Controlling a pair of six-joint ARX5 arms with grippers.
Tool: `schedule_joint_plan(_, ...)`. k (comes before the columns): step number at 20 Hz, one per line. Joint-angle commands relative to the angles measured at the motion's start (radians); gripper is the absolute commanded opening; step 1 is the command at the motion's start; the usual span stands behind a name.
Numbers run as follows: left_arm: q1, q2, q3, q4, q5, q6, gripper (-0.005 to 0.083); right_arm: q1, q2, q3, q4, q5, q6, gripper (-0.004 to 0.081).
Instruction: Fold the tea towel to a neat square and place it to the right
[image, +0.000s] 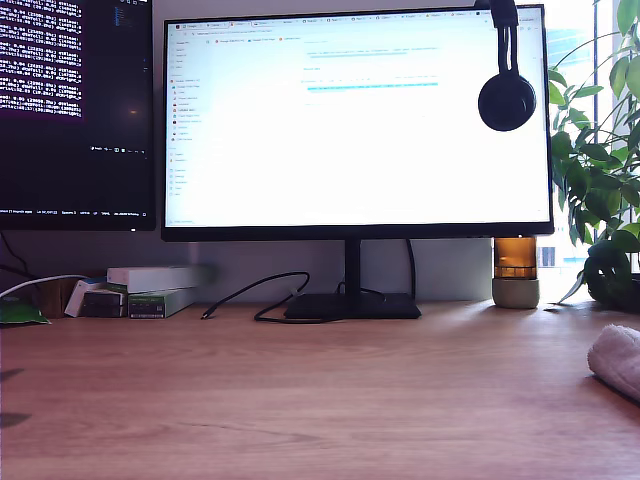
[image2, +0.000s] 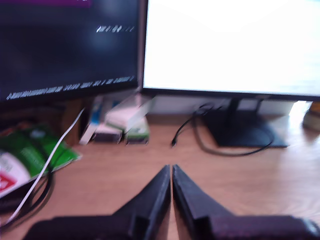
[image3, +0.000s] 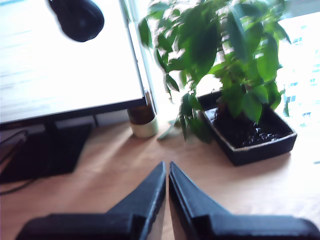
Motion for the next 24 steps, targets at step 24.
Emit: schedule_joint_plan(24, -0.033, -0.486, -0.214, -0.207, -0.105, 0.051, -0.0021, 0.197, -0.418, -0.363, 0.003, 0.072, -0.085, -0.0002)
